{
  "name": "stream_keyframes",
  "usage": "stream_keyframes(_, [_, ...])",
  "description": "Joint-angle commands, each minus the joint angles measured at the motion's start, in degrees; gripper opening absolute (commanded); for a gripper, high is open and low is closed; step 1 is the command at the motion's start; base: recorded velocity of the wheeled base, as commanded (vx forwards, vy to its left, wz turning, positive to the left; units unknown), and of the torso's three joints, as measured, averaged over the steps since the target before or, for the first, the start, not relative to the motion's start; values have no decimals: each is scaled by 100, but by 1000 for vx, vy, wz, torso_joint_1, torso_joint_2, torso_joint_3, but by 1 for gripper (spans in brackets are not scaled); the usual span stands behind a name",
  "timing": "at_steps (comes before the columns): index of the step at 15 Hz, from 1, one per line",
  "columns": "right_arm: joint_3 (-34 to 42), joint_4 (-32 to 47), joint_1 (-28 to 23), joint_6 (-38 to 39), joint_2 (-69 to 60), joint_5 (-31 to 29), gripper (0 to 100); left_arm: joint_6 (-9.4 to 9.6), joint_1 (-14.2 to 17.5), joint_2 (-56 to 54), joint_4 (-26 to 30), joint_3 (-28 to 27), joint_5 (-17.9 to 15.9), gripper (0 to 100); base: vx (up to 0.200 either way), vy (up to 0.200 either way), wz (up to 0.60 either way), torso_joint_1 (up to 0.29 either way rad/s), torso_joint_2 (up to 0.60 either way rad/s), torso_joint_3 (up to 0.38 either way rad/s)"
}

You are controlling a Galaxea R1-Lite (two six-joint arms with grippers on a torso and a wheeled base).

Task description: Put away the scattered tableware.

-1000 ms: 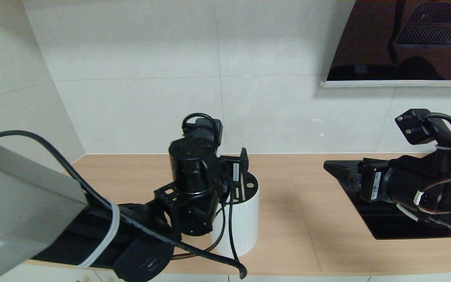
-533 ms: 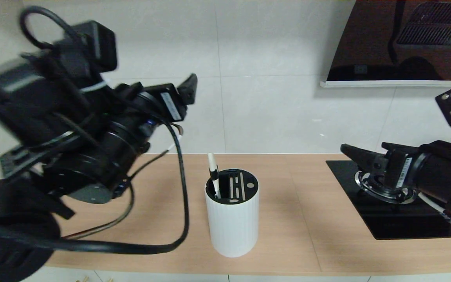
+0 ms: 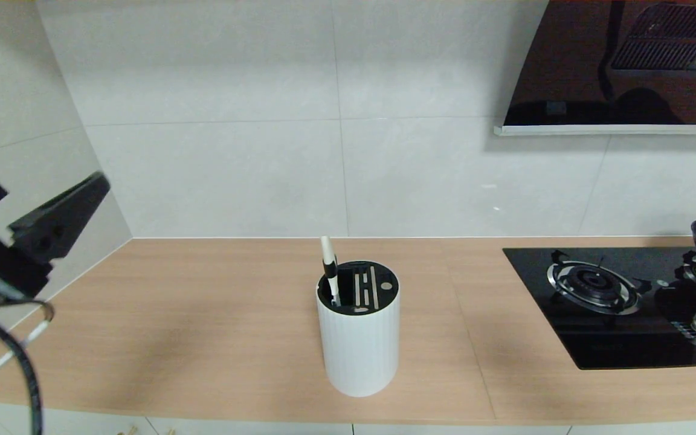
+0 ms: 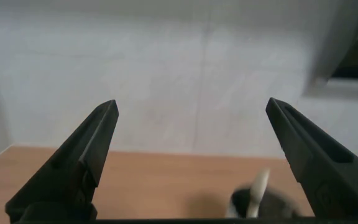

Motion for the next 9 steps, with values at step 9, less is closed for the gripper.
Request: stream_keyframes(9, [379,3245,-1963,-34,-3814,-100,100,4,2394,-4875,4216,553,-695,100,0,0,0,0,0,0])
